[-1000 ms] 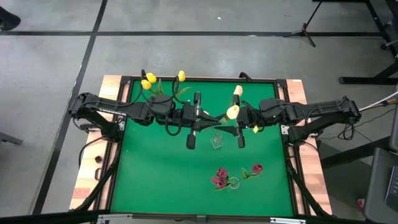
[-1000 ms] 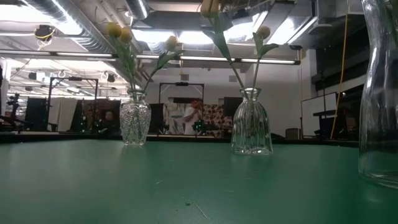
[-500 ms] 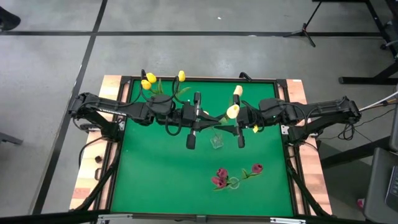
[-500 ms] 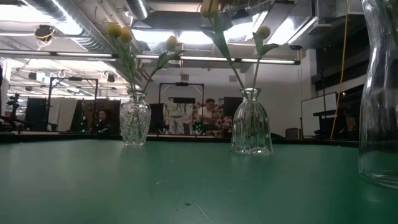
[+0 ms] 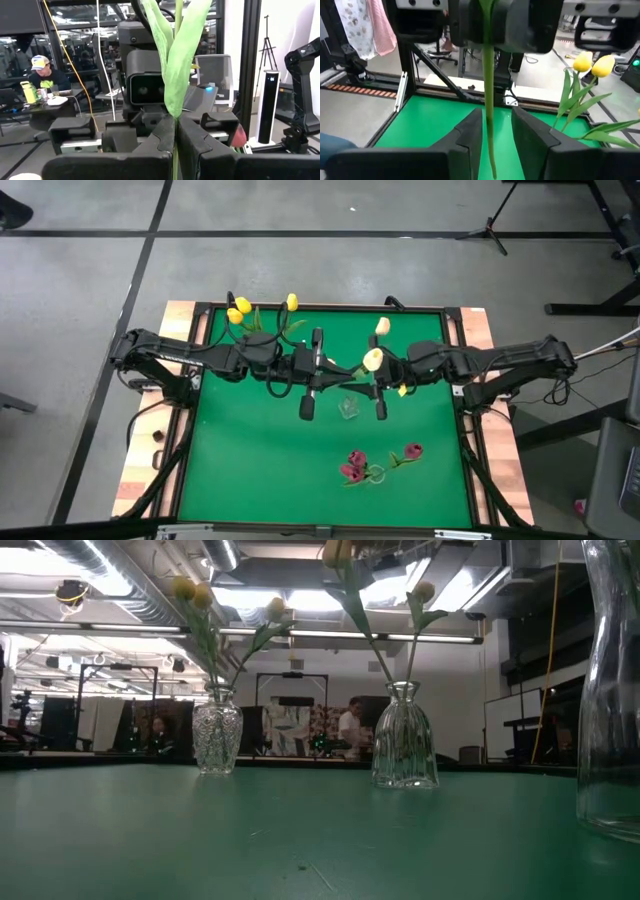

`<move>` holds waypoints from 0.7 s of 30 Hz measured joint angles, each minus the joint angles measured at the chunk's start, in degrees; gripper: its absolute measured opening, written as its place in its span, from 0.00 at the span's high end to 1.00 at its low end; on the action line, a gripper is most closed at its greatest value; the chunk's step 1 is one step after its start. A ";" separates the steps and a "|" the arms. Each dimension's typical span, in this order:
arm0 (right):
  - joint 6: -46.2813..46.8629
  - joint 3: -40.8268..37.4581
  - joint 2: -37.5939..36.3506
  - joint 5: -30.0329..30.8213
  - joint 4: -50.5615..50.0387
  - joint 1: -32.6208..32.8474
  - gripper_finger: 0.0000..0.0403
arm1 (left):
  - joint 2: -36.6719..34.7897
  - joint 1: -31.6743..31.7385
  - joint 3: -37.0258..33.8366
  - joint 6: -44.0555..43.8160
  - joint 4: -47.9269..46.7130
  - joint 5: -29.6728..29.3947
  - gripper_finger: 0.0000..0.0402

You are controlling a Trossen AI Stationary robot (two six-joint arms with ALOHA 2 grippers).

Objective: Sort flowers into vase by color
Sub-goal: Put the white tulip into the center transparent vase

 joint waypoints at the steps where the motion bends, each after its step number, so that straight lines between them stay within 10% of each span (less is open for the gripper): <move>1: -0.01 0.09 0.09 -0.01 -0.43 0.00 0.74 | -0.01 0.02 0.00 -0.04 -0.09 0.00 1.00; 21: -1.24 0.34 -0.07 1.40 -0.58 0.07 0.98 | -0.01 -0.02 0.00 -0.82 -1.54 -2.37 0.95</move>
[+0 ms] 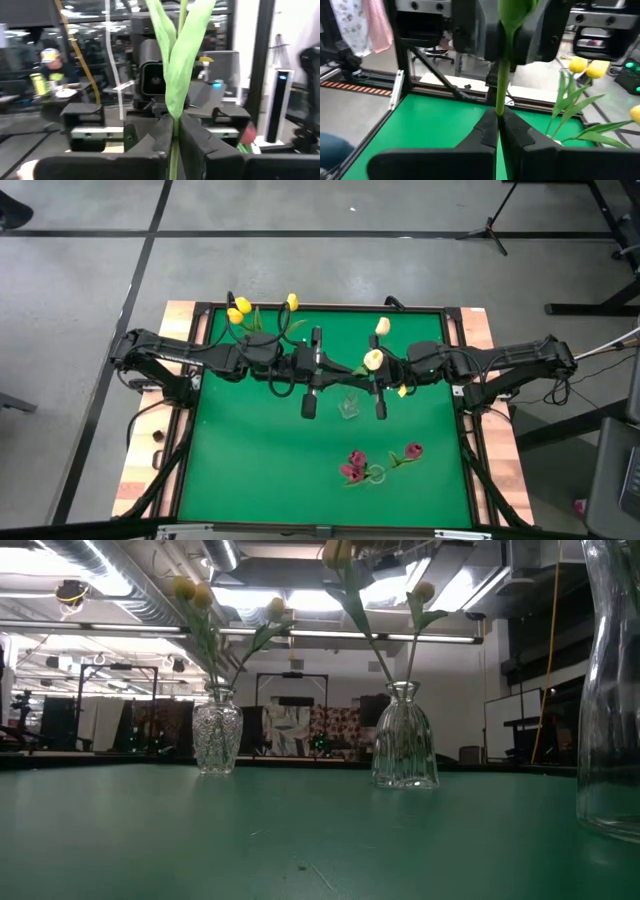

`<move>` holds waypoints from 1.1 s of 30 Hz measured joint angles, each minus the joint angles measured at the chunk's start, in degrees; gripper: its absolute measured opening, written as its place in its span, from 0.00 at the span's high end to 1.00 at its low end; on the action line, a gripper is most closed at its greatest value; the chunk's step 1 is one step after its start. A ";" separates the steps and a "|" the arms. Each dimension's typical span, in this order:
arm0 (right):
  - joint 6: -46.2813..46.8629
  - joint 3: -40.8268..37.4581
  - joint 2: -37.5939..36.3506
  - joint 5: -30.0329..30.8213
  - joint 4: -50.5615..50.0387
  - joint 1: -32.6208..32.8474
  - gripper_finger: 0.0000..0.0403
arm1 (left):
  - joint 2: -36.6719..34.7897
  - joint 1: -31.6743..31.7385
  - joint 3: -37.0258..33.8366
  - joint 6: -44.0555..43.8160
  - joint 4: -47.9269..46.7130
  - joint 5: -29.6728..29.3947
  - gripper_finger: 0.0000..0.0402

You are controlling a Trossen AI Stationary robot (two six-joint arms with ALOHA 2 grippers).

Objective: Sort flowers into vase by color
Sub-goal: Put the white tulip into the center transparent vase

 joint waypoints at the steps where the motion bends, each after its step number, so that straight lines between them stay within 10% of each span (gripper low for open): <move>1: 0.02 -0.02 0.00 0.24 0.30 0.00 0.99 | 0.01 -0.23 0.03 -0.13 -0.09 -1.58 0.93; 16: 2.04 -0.10 -10.71 6.44 -9.75 -0.04 1.00 | -1.50 -5.86 0.09 5.77 -3.41 -23.43 0.74; 25: 8.46 -10.87 -23.58 6.32 -14.21 0.00 1.00 | -7.53 -13.77 0.03 5.18 -10.44 -8.44 0.75; 33: 11.64 -27.44 -32.47 5.21 0.28 -0.04 1.00 | -11.79 -17.70 -4.55 2.11 -16.96 -8.50 0.77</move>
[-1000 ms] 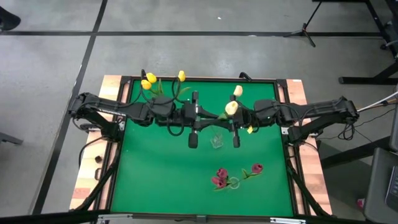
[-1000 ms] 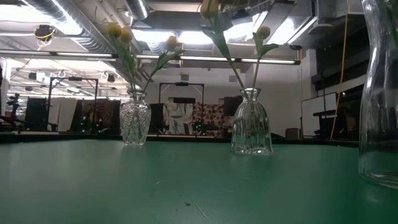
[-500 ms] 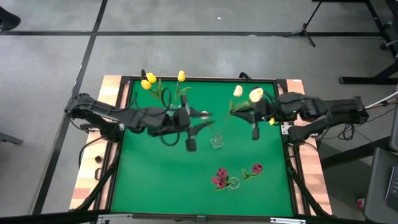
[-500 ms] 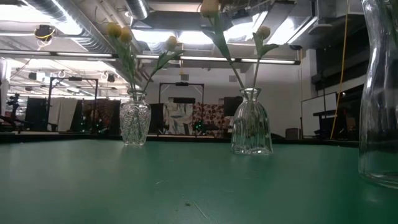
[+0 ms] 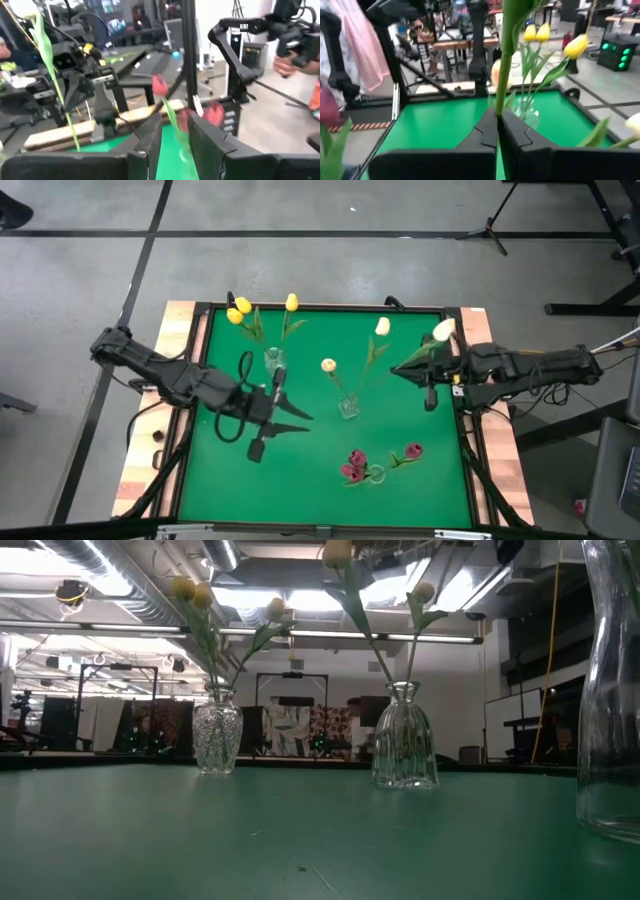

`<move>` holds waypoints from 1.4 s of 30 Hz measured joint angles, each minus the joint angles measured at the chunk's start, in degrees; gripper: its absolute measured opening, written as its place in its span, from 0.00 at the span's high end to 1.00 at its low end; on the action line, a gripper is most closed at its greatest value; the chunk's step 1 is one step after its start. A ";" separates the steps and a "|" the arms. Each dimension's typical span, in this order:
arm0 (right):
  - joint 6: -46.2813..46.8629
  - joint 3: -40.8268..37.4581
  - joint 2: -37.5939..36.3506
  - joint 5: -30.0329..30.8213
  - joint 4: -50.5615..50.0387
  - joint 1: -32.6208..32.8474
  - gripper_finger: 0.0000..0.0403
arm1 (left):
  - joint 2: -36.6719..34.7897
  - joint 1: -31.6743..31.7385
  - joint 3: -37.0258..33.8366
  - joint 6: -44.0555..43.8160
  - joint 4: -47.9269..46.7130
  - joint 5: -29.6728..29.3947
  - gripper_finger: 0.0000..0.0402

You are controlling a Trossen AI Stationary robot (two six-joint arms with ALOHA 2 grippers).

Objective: Sort flowers into vase by color
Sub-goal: Put the white tulip into the center transparent vase

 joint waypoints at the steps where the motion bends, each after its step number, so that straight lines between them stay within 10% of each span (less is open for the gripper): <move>1: -0.03 -1.16 0.07 -0.04 0.96 0.00 1.00 | -0.83 -0.54 -1.80 -0.58 0.43 -0.64 0.77; 17: -0.98 -3.95 7.20 -4.37 9.54 -0.06 1.00 | -20.10 -3.97 -31.96 -5.84 26.87 -10.26 0.77; 42: 0.09 -4.15 15.50 -14.12 10.55 -8.39 1.00 | -21.74 -5.61 -33.94 -6.33 24.37 -12.04 0.77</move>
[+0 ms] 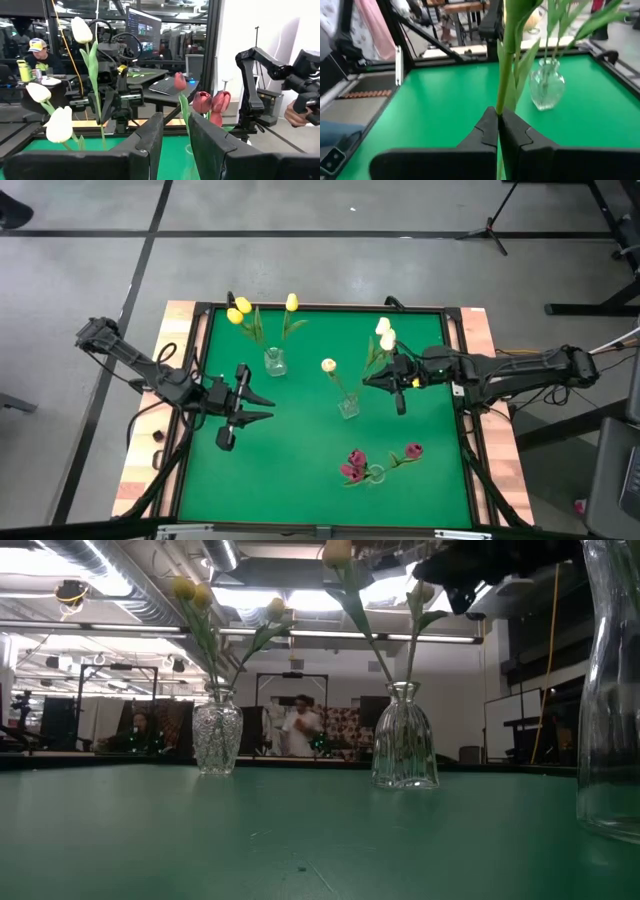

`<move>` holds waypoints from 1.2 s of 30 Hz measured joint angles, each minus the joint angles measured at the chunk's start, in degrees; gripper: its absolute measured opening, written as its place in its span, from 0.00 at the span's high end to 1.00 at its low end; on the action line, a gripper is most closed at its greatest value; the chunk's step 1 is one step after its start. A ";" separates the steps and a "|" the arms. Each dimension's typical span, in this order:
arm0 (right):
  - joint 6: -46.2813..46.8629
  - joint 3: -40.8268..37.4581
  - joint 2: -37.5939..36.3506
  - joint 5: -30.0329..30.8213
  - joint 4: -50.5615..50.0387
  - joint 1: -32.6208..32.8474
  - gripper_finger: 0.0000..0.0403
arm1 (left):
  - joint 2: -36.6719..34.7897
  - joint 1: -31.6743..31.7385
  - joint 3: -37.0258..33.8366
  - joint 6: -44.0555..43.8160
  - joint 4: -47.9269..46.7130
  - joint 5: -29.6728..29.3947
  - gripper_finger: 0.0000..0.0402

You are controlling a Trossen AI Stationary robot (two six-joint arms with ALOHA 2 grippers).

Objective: Sort flowers into vase by color
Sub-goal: Put the white tulip into the center transparent vase

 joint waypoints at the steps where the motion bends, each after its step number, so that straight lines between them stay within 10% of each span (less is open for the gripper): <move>1: -0.02 -0.30 0.21 -0.40 1.15 0.00 1.00 | -0.02 0.00 0.00 0.00 0.00 0.00 0.77; 36: 1.91 -6.62 6.87 0.64 10.25 0.00 0.88 | 0.00 0.04 0.00 -0.42 -0.23 -0.32 0.77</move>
